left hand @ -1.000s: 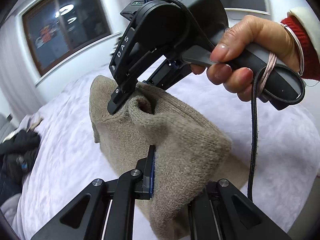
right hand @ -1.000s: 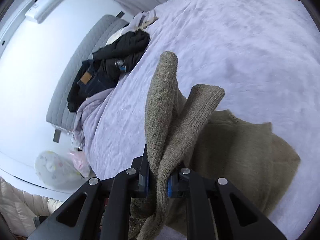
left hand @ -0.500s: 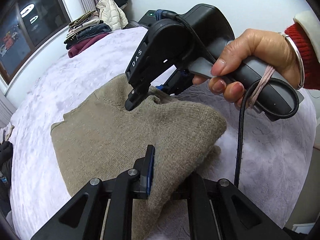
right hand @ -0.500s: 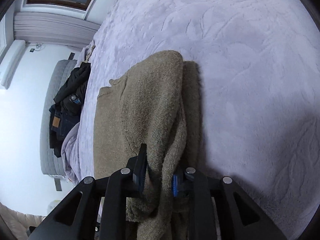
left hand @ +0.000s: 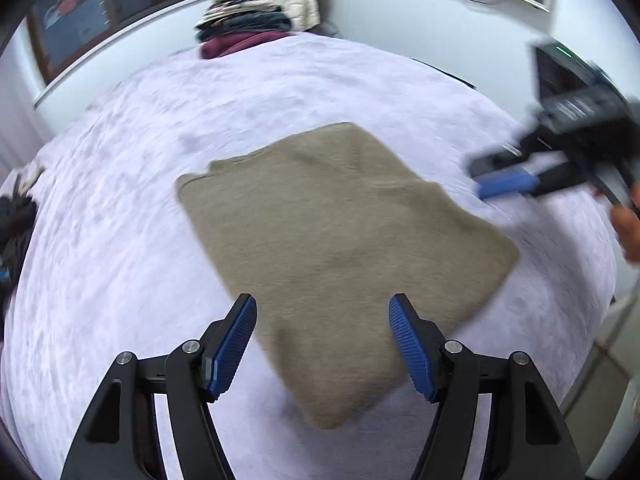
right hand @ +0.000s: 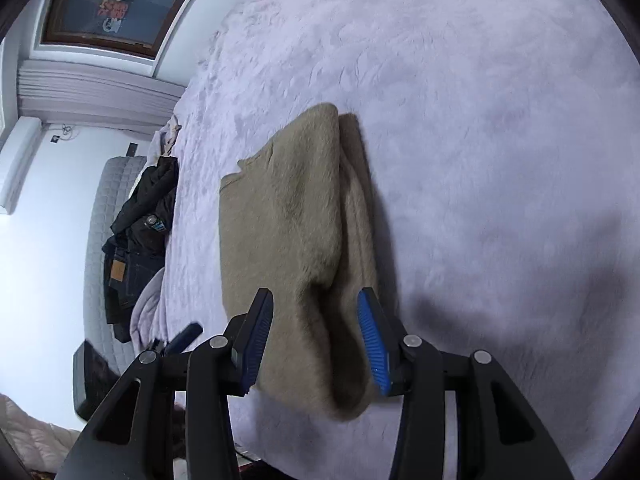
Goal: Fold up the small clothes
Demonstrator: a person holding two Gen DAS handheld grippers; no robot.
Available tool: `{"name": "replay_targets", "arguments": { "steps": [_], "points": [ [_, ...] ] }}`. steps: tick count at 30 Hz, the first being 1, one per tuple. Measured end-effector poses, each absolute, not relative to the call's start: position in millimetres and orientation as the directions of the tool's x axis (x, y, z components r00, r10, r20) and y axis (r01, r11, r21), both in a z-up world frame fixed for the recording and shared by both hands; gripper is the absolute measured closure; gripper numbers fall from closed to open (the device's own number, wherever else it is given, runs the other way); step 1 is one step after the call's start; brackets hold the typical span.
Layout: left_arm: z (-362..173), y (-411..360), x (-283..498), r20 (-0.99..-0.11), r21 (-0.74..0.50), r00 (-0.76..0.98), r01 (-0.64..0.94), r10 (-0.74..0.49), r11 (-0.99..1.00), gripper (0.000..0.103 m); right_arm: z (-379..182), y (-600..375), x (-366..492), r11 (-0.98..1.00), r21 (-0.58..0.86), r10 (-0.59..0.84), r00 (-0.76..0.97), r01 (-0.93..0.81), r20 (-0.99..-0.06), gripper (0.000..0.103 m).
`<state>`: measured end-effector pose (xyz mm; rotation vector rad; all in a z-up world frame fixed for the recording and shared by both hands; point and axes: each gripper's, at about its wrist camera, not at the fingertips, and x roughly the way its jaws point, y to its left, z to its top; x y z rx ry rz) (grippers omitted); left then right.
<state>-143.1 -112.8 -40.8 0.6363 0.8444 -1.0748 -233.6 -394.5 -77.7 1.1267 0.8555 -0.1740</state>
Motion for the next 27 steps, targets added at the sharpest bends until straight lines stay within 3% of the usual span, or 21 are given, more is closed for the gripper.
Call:
{"name": "replay_targets", "arguments": {
  "steps": [4,6,7,11,15,18,21,22,27],
  "points": [
    [-54,-116,-121,-0.871,0.016,0.212,0.914,-0.444,0.406,0.033,-90,-373,-243,0.463,0.699,0.311,0.639,0.544,-0.704,0.056],
    [-64,-121,-118,-0.882,0.046,0.234,0.906,-0.410,0.420,0.033,-108,-364,-238,0.465,0.668,0.332,0.586,0.580,-0.739,0.089],
    [-69,-123,-116,-0.885,0.059,0.246,0.902,-0.396,0.428,0.033,-113,-360,-238,0.459,0.673,0.345,0.582,0.580,-0.736,0.097],
    [-94,-124,-105,-0.910,0.077,0.245,0.893,-0.336,0.443,0.033,-101,-346,-224,0.524,0.674,0.336,0.600,0.522,-0.726,0.097],
    [-106,-114,-105,-0.917,0.064,0.231,0.890,-0.326,0.451,0.022,-124,-344,-240,0.584,0.532,0.262,0.477,0.614,-0.839,0.097],
    [-106,-110,-105,-0.919,0.049,0.219,0.889,-0.329,0.455,0.022,-136,-348,-263,0.500,0.586,0.274,0.526,0.637,-0.805,0.097],
    [-110,-110,-100,-0.929,0.029,0.201,0.877,-0.312,0.479,0.008,-129,-343,-264,0.527,0.546,0.231,0.509,0.651,-0.829,0.082],
    [-112,-109,-96,-0.933,0.017,0.191,0.870,-0.304,0.493,0.008,-128,-341,-262,0.552,0.508,0.215,0.476,0.661,-0.853,0.066],
    [-119,-107,-79,-0.949,-0.094,0.092,0.830,-0.302,0.549,0.008,-116,-342,-264,0.552,0.479,0.173,0.468,0.683,-0.867,0.062]
  ]
}}
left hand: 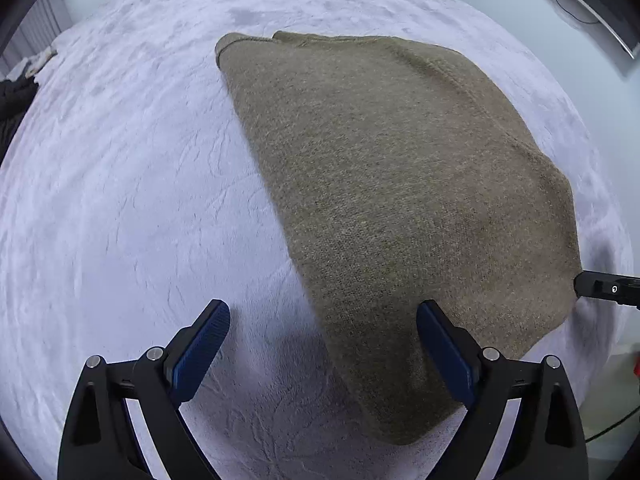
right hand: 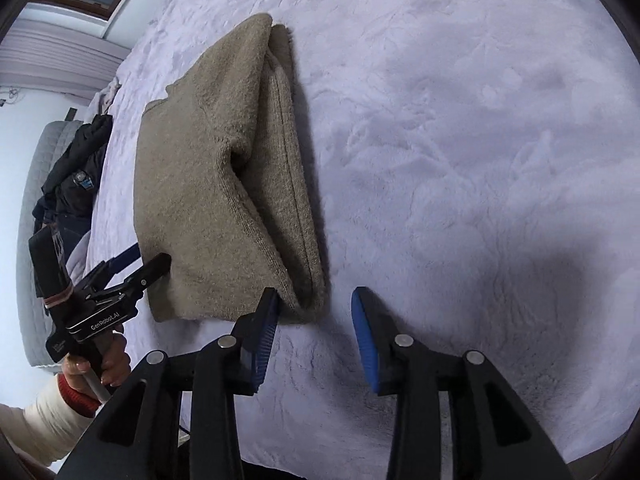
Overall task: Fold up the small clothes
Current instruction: 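Press the folded sweater edge with the right tool and withdraw both tools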
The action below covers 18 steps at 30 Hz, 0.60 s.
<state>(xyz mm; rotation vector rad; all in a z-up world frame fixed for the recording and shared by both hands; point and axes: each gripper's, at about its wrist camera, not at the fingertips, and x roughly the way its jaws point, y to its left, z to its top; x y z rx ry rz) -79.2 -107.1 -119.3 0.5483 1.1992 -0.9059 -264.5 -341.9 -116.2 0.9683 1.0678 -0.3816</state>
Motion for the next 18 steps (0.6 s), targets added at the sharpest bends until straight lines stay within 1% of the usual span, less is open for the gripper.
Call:
{"name": "replay_targets", "arguments": {
  "steps": [3,5,9,11,18],
  "points": [
    [-116,-106,-79,-0.948,-0.090,0.099,0.827,-0.301,0.555,0.008,-105,-347,-272,0.529,0.474,0.117,0.493,0.704,-0.862,0.062],
    [-113,-104,-80,-0.947,-0.082,0.108,0.829,-0.304,0.553,0.008,-101,-352,-274,0.514,0.485,0.106,0.509,0.707,-0.854,0.062],
    [-109,-98,-78,-0.948,-0.091,0.104,0.818,-0.301,0.569,0.008,-98,-357,-273,0.494,0.514,0.121,0.530,0.701,-0.839,0.061],
    [-110,-97,-75,-0.951,-0.103,0.090,0.809,-0.296,0.578,0.008,-99,-358,-270,0.486,0.526,0.128,0.539,0.698,-0.833,0.058],
    [-111,-99,-74,-0.955,-0.107,0.084,0.797,-0.284,0.595,0.008,-95,-360,-257,0.505,0.538,0.133,0.555,0.676,-0.821,0.057]
  ]
}}
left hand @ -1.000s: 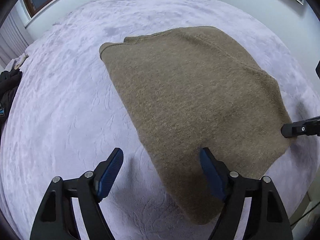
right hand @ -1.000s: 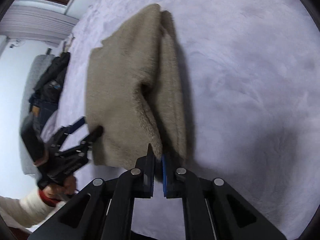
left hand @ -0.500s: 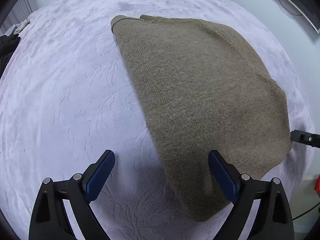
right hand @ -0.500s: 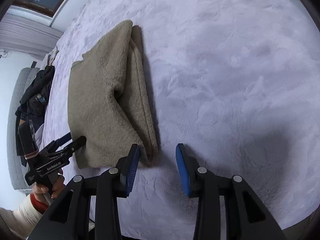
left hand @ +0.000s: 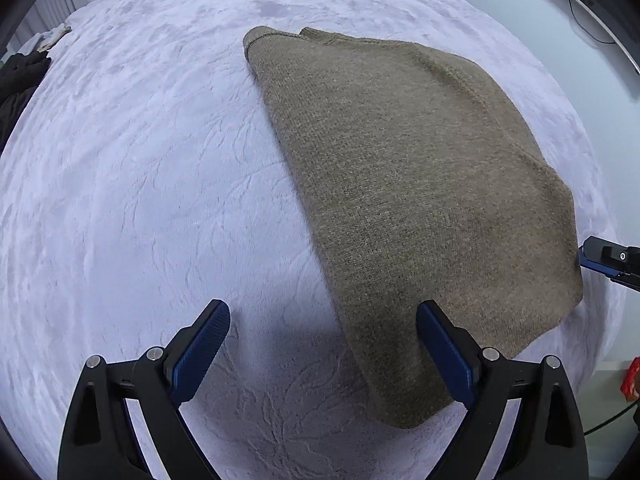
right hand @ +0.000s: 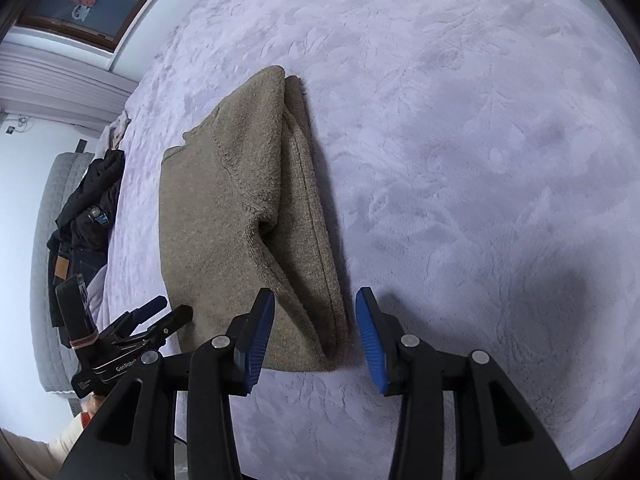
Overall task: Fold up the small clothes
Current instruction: 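Press the folded sweater edge with the right tool and withdraw both tools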
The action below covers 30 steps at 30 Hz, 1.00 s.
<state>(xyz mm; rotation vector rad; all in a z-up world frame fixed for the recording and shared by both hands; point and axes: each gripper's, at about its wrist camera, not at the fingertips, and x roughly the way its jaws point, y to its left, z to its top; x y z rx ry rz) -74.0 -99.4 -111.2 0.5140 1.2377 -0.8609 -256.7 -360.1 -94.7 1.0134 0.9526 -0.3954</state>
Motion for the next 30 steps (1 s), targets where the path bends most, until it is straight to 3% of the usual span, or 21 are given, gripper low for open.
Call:
{"name": "replay_targets", "arguments": {
  "steps": [19,30],
  "points": [
    [-118,-112,-71,-0.961,-0.118,0.065,0.782,-0.269,0.611,0.008,-104,-374,-200,0.541,0.553,0.190,0.548,0.634,-0.814,0.057],
    [-110,-104,-51,-0.946,-0.218,-0.001,0.745,-0.325,0.631,0.008,-104,-391,-210,0.501,0.597,0.193,0.591,0.627,-0.783,0.051]
  ]
}}
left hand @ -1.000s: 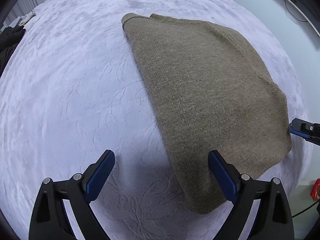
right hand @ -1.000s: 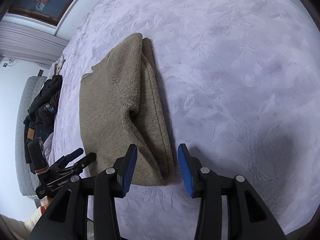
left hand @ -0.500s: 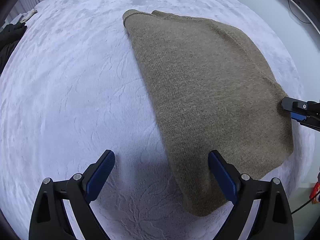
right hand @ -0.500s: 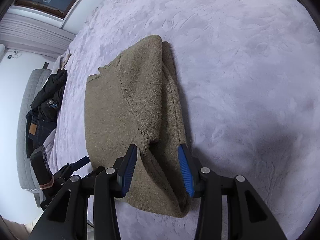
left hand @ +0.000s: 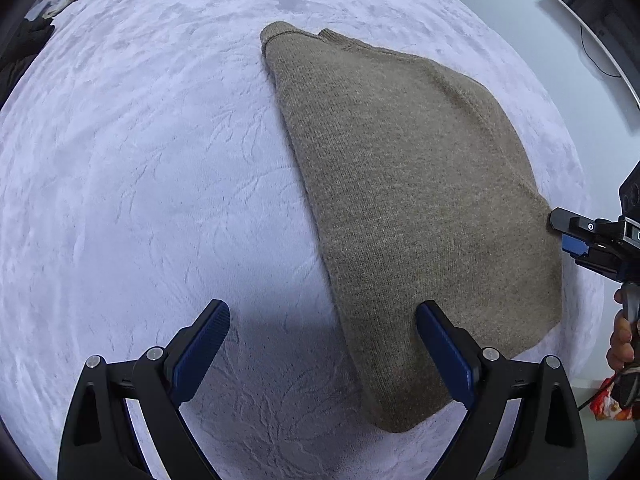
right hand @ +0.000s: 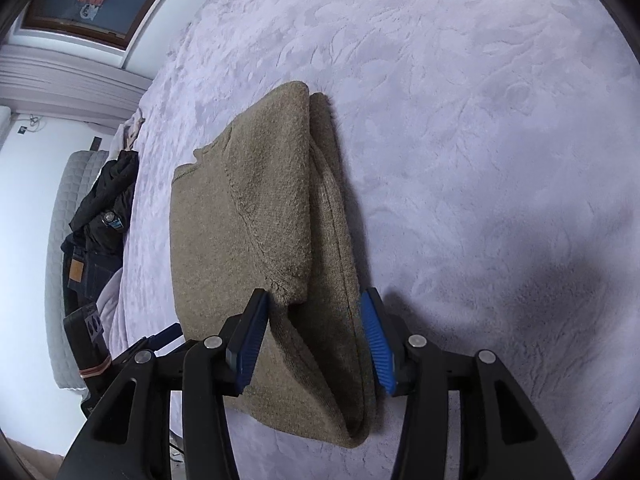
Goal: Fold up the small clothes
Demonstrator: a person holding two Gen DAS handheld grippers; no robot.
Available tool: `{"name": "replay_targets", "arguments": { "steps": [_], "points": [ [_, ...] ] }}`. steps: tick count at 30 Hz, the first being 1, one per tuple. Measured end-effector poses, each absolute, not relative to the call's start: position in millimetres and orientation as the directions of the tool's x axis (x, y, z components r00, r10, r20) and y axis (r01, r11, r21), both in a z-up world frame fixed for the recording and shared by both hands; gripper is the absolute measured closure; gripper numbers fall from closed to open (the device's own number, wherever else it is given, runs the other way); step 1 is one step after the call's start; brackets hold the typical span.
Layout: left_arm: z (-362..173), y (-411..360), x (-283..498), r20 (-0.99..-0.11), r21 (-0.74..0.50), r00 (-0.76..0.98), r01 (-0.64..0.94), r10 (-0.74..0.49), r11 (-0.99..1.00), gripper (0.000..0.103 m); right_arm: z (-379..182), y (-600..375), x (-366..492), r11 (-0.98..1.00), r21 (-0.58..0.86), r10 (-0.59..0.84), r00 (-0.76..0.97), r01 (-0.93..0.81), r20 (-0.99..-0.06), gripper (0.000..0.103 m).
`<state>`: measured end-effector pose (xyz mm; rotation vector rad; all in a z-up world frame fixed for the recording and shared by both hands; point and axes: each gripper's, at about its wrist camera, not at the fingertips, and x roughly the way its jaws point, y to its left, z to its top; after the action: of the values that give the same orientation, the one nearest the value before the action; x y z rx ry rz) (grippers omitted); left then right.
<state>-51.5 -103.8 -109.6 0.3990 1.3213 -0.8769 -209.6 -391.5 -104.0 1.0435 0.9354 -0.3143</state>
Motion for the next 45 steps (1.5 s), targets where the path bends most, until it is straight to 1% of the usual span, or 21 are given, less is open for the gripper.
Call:
{"name": "replay_targets", "arguments": {
  "steps": [4,7,11,12,13,14,15,18,19,22,24,27,28,31,34,36,38,40,43,45],
  "points": [
    [-103,-110,-42,-0.936,-0.243,-0.009,0.740,-0.352,0.627,0.008,-101,-405,-203,0.487,0.634,0.196,0.632,0.601,-0.750,0.051],
    [-99,-122,-30,-0.932,-0.227,0.023,0.740,-0.362,0.633,0.008,-102,-424,-187,0.472,0.654,0.201,0.650,0.591,-0.733,0.051],
    [-102,-133,-13,-0.925,-0.233,0.051,0.705,-0.376,0.670,0.008,-119,-455,-158,0.413,0.697,0.222,0.678,0.586,-0.701,0.052],
    [-103,-137,-10,-0.926,-0.226,0.061,0.699,-0.372,0.679,0.008,-126,-460,-151,0.379,0.724,0.245,0.692,0.577,-0.679,0.056],
    [-103,-136,-6,-0.927,-0.221,0.069,0.695,-0.369,0.684,0.008,-130,-463,-145,0.360,0.743,0.264,0.703,0.564,-0.661,0.077],
    [-103,-135,-4,-0.926,-0.217,0.076,0.693,-0.369,0.688,0.008,-130,-464,-136,0.367,0.743,0.275,0.698,0.559,-0.661,0.081],
    [-104,-136,-3,-0.926,-0.212,0.083,0.693,-0.369,0.689,0.008,-124,-461,-127,0.408,0.735,0.280,0.693,0.541,-0.665,0.081],
    [-110,-137,-3,-0.929,-0.201,0.088,0.695,-0.360,0.690,0.008,-102,-450,-109,0.514,0.746,0.320,0.712,0.424,-0.625,0.082],
    [-112,-137,-2,-0.930,-0.204,0.085,0.691,-0.358,0.693,0.008,-98,-447,-105,0.545,0.734,0.321,0.707,0.406,-0.630,0.082],
    [-118,-139,0,-0.933,-0.219,0.065,0.675,-0.353,0.704,0.008,-108,-452,-101,0.583,0.659,0.280,0.644,0.475,-0.712,0.082],
    [-119,-145,-1,-0.933,-0.219,0.063,0.683,-0.354,0.697,0.008,-130,-464,-112,0.522,0.652,0.273,0.616,0.550,-0.739,0.081],
    [-120,-147,-5,-0.936,-0.189,0.083,0.702,-0.343,0.687,0.008,-147,-473,-132,0.391,0.732,0.299,0.675,0.558,-0.675,0.073],
    [-120,-148,-4,-0.936,-0.187,0.083,0.704,-0.341,0.685,0.008,-147,-474,-136,0.375,0.739,0.298,0.682,0.560,-0.668,0.071],
    [-122,-148,-2,-0.938,-0.194,0.073,0.697,-0.338,0.690,0.008,-138,-472,-141,0.405,0.702,0.267,0.659,0.586,-0.704,0.055],
    [-122,-148,-1,-0.939,-0.196,0.070,0.694,-0.336,0.693,0.007,-132,-470,-149,0.397,0.712,0.271,0.667,0.579,-0.694,0.055],
    [-122,-149,-2,-0.940,-0.192,0.074,0.695,-0.334,0.693,0.007,-129,-470,-156,0.376,0.724,0.276,0.676,0.578,-0.683,0.053],
    [-123,-150,-2,-0.940,-0.192,0.073,0.694,-0.332,0.694,0.007,-130,-467,-160,0.368,0.730,0.285,0.677,0.576,-0.679,0.048],
    [-124,-150,-1,-0.942,-0.184,0.079,0.690,-0.326,0.700,0.003,-132,-466,-166,0.362,0.733,0.304,0.670,0.576,-0.677,0.047],
    [-126,-149,-1,-0.942,-0.189,0.075,0.684,-0.326,0.705,0.002,-136,-463,-171,0.362,0.733,0.322,0.661,0.576,-0.678,0.047],
    [-126,-149,-1,-0.943,-0.187,0.076,0.685,-0.325,0.704,0.002,-136,-461,-172,0.379,0.732,0.322,0.662,0.565,-0.677,0.045]
  ]
}}
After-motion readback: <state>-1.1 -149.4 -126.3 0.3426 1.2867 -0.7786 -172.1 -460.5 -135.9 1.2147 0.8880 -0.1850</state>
